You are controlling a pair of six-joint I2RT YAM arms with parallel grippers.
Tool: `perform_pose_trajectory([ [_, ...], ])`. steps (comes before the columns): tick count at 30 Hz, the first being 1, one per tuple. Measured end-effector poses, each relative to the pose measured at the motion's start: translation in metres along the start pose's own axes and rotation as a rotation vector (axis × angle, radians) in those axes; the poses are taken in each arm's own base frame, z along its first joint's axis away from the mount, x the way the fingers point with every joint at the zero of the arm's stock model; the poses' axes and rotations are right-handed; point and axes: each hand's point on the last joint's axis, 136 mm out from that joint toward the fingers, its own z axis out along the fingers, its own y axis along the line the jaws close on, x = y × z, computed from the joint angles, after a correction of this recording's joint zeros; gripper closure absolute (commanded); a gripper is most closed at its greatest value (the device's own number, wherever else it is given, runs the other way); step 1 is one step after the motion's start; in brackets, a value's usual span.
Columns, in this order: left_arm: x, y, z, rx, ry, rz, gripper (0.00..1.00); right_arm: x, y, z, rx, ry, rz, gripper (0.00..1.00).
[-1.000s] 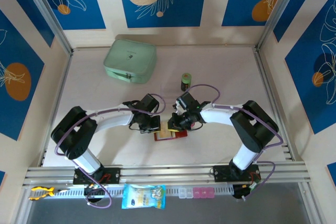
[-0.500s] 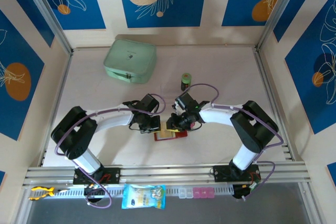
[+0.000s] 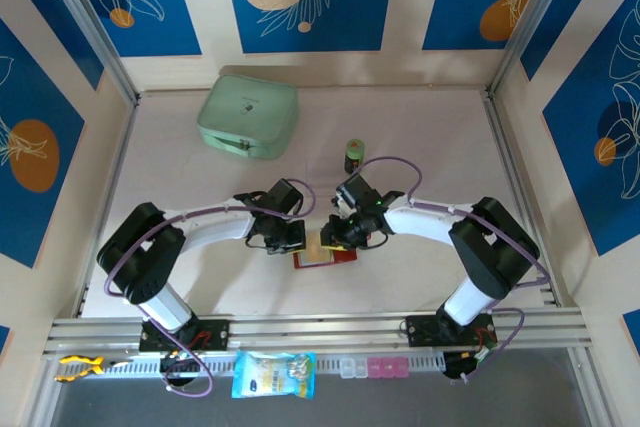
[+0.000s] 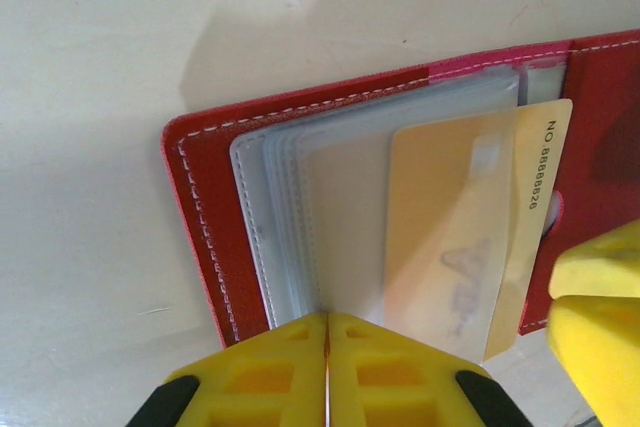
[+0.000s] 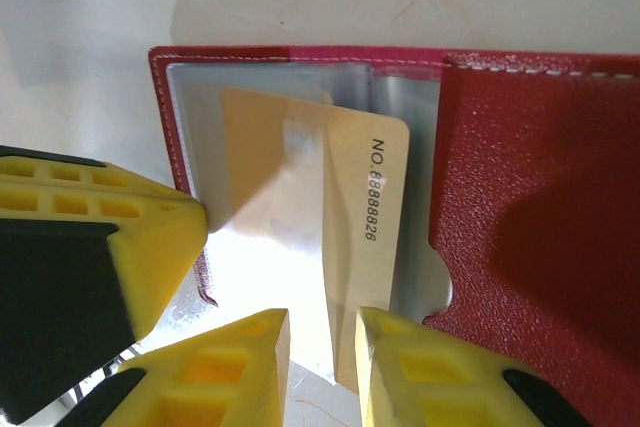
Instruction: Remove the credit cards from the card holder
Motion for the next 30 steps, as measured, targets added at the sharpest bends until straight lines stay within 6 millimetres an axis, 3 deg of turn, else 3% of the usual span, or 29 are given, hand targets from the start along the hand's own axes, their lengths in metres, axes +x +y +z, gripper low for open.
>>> perform_pose_trajectory([
  [8,-0.002,0.003,-0.002,-0.025,-0.011,0.0,0.92,-0.008,0.003,-0.009,-0.038,-0.027,0.012,0.75],
  [20,-0.006,0.002,-0.007,-0.034,-0.029,0.018,0.92,-0.002,-0.006,-0.006,-0.103,-0.002,0.062,0.75],
  [30,-0.007,-0.018,-0.009,0.037,-0.018,0.039,0.94,-0.004,-0.006,0.0,-0.143,0.009,0.087,0.75],
])
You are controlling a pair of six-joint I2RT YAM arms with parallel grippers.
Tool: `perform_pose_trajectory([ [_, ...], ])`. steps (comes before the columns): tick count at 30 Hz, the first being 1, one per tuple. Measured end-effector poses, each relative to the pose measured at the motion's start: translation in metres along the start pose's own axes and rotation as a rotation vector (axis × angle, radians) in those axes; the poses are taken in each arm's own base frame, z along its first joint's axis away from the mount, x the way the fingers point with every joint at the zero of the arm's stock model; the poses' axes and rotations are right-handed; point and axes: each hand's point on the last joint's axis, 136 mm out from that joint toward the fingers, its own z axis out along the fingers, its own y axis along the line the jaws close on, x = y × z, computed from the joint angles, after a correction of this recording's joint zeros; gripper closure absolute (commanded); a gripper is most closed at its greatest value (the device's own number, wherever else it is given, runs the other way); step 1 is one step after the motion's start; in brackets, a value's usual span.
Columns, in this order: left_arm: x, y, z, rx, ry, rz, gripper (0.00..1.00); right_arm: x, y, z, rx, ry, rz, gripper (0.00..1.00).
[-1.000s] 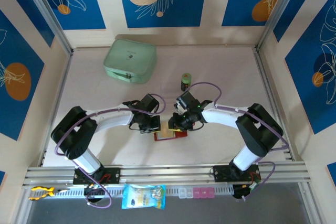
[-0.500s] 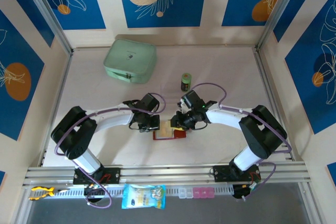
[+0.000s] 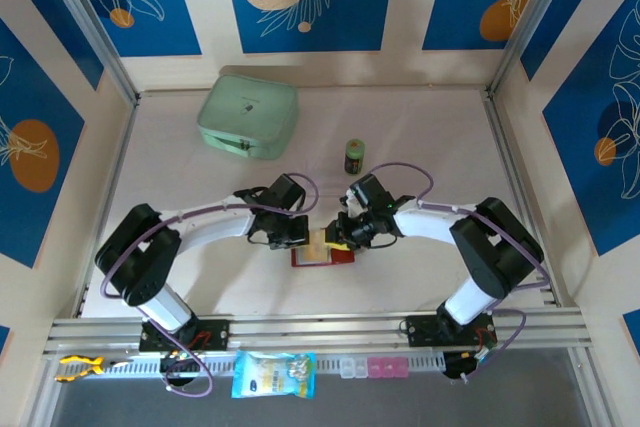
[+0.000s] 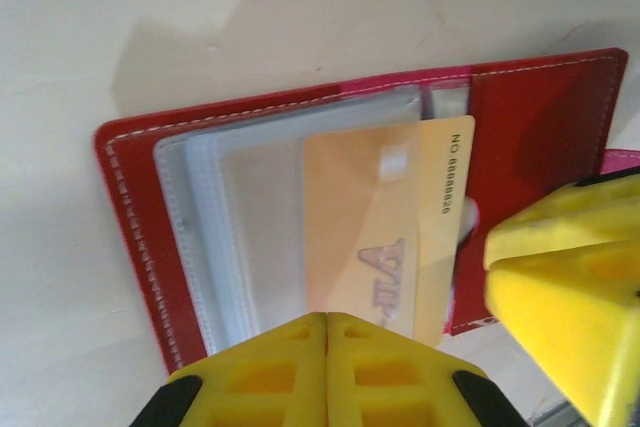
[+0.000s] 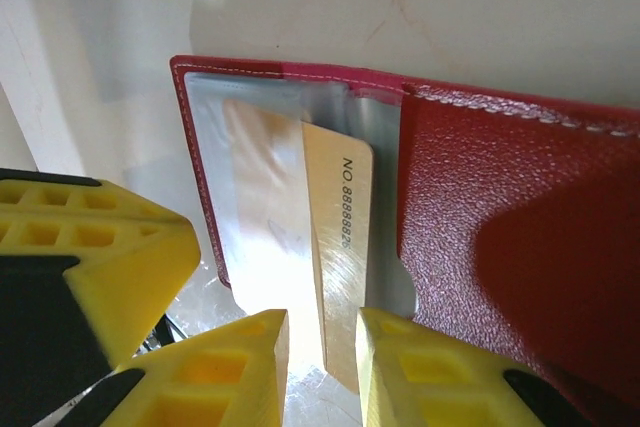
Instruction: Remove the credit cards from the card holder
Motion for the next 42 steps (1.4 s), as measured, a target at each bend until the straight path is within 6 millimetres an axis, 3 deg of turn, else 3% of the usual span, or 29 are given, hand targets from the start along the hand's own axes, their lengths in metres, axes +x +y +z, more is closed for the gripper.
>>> perform_pose_trajectory([
  [28,0.004,0.01,0.014,-0.024,0.028,-0.012,0.96,0.0,-0.006,0.016,-0.036,0.033,0.006,0.82],
  [42,0.004,0.01,0.014,-0.025,0.028,-0.012,0.96,-0.001,-0.005,0.014,-0.046,0.021,-0.008,0.93],
])
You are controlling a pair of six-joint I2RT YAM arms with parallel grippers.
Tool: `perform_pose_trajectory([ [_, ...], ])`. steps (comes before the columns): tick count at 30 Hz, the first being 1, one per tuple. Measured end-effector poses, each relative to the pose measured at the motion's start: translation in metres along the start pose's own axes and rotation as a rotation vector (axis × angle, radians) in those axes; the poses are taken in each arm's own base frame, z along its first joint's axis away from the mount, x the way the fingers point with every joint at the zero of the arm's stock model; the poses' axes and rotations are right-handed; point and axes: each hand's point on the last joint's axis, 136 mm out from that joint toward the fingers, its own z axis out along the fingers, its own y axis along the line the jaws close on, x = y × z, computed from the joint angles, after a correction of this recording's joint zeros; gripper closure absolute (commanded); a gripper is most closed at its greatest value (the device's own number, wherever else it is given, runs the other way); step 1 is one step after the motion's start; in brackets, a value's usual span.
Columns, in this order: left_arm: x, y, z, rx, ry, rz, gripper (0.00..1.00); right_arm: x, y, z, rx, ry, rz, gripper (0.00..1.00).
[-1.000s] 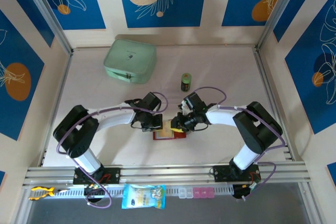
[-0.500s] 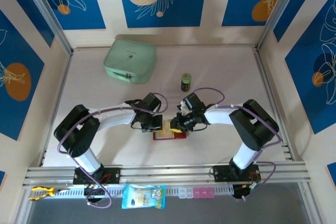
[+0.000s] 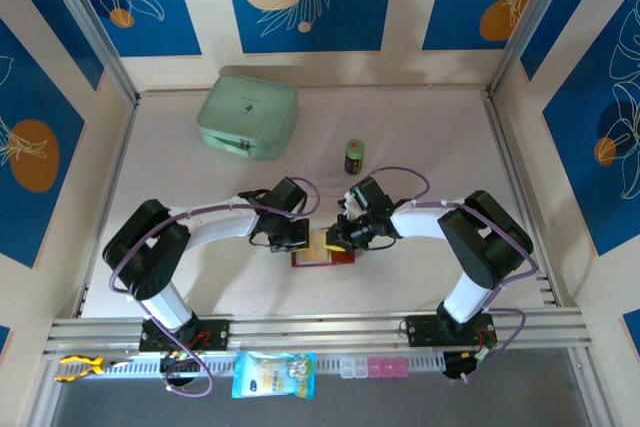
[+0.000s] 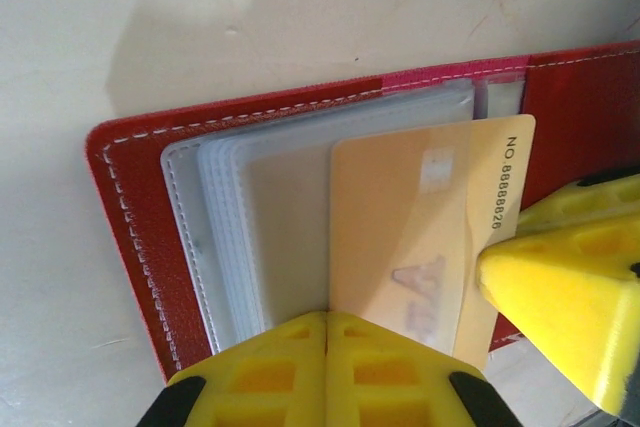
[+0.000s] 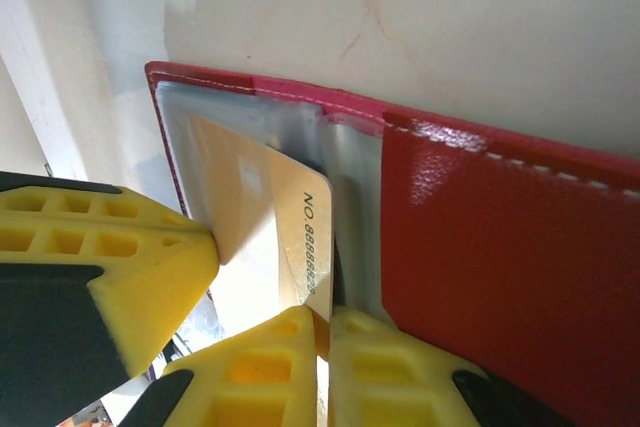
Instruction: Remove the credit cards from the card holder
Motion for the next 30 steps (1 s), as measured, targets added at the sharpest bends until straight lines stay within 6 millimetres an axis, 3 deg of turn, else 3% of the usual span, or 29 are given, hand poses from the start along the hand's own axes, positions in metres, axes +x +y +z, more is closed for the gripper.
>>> perform_pose_trajectory([
  [11,-0.001,-0.001,0.0,0.007,-0.006,-0.001,0.95,-0.003,0.001,-0.028,0.031,-0.052,-0.042,0.96],
  [22,0.0,-0.001,-0.002,0.029,-0.027,-0.01,0.95,0.0,0.003,-0.055,0.122,-0.086,-0.211,1.0],
  [30,-0.008,-0.012,-0.024,0.064,-0.099,0.011,0.91,-0.015,0.027,-0.088,0.18,-0.161,-0.433,1.0],
])
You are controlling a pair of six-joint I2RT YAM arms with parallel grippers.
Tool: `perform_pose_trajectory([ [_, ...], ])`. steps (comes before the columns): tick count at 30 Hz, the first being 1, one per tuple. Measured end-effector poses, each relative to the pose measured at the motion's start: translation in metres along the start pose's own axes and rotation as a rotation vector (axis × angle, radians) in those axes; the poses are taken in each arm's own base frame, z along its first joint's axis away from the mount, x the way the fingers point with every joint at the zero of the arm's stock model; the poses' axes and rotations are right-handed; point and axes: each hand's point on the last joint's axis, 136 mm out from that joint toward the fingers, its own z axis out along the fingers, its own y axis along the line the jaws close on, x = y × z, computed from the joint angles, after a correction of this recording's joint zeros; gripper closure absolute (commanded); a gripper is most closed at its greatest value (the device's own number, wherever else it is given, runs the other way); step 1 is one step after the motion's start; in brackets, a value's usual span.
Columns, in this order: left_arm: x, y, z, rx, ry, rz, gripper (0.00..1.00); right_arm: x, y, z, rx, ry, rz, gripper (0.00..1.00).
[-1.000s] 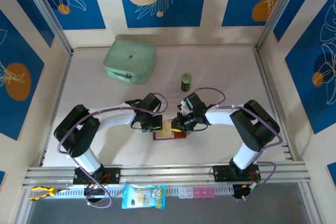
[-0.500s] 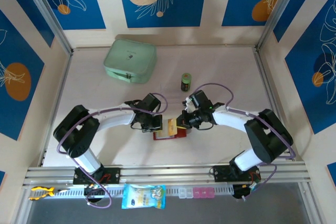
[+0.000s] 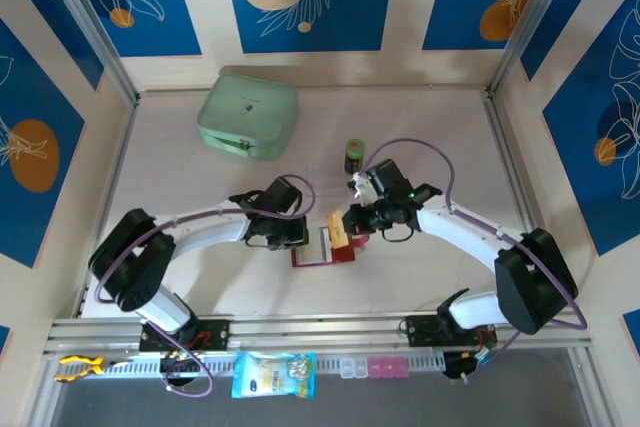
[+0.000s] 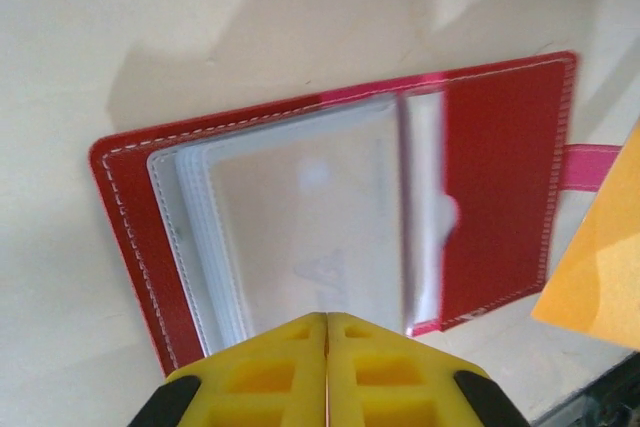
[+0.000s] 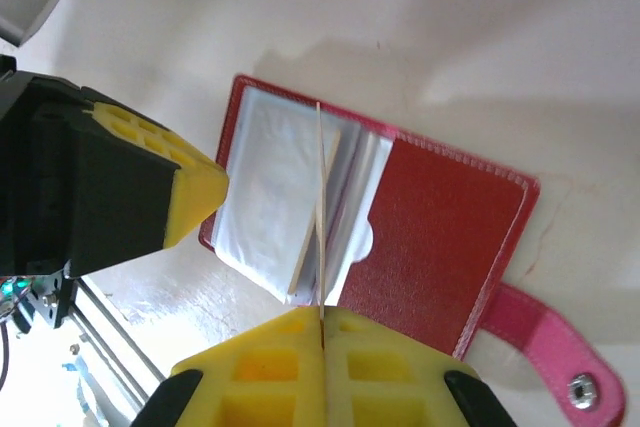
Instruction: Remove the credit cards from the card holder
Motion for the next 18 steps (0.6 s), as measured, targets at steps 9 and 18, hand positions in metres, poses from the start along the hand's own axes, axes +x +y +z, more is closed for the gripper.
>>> perform_pose_trajectory([
  [9,-0.013,0.008,-0.034,0.017,-0.129,-0.017,0.85,-0.047,0.009,-0.031,0.043,-0.064,-0.389,1.0],
  [18,-0.014,0.029,-0.052,0.001,-0.189,-0.052,0.82,-0.107,0.008,-0.024,0.073,-0.012,-0.737,1.0],
])
